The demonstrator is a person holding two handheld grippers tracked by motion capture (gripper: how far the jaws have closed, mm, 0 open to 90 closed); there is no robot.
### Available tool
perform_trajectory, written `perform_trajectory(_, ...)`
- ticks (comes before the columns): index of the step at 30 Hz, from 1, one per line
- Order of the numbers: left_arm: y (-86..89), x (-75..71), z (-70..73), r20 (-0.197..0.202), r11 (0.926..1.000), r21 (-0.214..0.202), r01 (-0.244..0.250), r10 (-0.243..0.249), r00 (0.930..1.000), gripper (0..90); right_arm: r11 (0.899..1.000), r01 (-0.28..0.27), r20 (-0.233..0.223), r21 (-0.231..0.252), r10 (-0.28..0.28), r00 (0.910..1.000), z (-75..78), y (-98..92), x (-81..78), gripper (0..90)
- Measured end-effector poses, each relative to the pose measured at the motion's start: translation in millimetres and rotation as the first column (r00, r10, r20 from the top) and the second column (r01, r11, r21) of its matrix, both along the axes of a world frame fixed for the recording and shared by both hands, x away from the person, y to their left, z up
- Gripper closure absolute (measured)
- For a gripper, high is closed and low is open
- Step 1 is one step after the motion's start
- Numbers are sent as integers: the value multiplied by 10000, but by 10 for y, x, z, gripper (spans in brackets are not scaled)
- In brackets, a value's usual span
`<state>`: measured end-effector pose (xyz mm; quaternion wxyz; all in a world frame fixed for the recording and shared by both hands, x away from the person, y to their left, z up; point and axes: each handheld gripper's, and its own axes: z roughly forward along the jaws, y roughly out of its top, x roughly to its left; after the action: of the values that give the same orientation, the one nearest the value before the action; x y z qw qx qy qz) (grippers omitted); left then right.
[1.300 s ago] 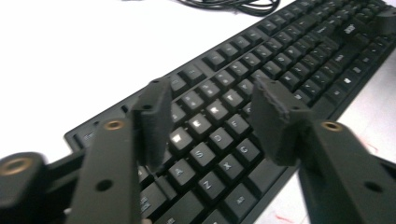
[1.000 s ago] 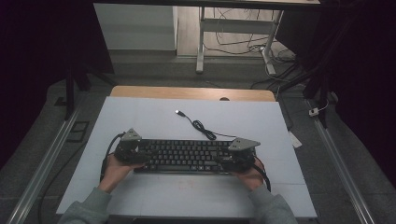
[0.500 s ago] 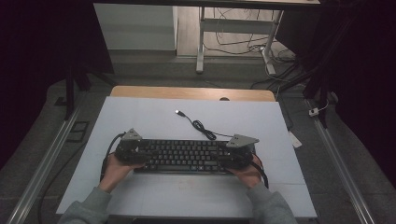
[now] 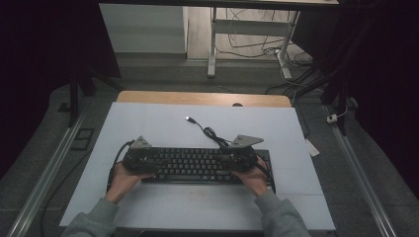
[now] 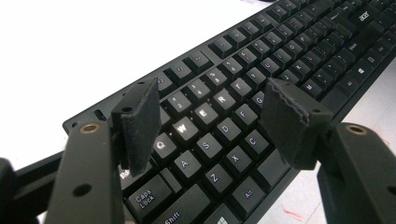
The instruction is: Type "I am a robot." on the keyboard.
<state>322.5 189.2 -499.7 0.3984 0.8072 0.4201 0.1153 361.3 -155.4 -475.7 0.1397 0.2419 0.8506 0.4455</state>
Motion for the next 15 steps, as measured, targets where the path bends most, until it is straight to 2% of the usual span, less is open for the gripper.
perform_trajectory(6,-2,3,-4,-20,10000,23,4,-4,10000,371,9996,-295,-207,16,295,9994,4,114,53,811)
perform_trajectory(9,0,2,-3,-17,10000,23,11,-11,10000,370,9989,-401,-330,-242,393,9987,-13,171,64,886)
perform_trajectory(15,-20,4,-10,-33,10000,72,41,-40,10000,369,9967,-527,-477,-610,498,9976,-101,335,114,896)
